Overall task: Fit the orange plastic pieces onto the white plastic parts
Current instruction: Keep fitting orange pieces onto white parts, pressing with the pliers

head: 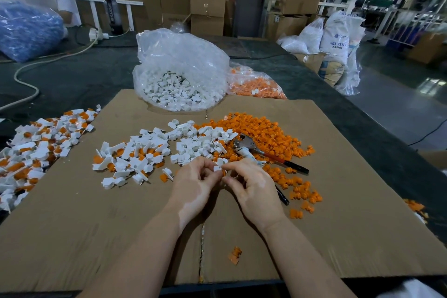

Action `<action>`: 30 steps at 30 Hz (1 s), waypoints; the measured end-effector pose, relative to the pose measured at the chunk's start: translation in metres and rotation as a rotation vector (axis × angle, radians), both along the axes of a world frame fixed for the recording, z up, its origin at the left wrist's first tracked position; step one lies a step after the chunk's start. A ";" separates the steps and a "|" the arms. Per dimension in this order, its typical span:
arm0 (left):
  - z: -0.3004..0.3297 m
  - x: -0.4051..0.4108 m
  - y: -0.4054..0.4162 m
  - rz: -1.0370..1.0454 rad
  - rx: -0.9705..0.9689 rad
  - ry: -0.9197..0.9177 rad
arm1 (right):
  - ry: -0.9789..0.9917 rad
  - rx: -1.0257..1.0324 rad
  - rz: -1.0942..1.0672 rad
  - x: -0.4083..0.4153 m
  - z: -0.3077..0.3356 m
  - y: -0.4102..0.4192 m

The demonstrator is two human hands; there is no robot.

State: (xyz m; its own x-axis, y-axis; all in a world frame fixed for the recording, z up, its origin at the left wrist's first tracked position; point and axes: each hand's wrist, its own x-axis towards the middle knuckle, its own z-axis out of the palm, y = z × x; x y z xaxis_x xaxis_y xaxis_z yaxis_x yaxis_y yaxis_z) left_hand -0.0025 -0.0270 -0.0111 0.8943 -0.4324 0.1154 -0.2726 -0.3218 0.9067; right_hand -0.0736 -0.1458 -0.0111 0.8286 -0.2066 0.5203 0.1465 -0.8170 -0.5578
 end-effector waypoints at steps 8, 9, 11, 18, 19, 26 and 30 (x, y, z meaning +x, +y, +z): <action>-0.001 0.001 0.000 0.005 -0.001 -0.005 | 0.021 -0.010 -0.004 0.000 0.001 0.000; -0.001 0.001 0.000 0.005 0.001 -0.004 | 0.020 -0.014 -0.004 0.000 0.001 0.000; -0.002 0.001 -0.001 0.010 -0.005 0.004 | 0.015 -0.021 -0.003 0.000 0.001 0.001; -0.004 0.002 -0.001 0.019 -0.002 0.010 | 0.005 -0.035 0.001 0.000 0.001 0.001; -0.004 0.002 -0.001 0.017 -0.001 0.006 | 0.004 -0.037 0.002 0.000 0.001 0.000; -0.004 0.002 -0.001 0.025 0.011 -0.039 | 0.008 -0.034 0.001 0.000 0.000 0.000; -0.004 0.001 0.000 0.025 0.017 -0.042 | 0.008 -0.031 0.002 0.000 0.000 0.000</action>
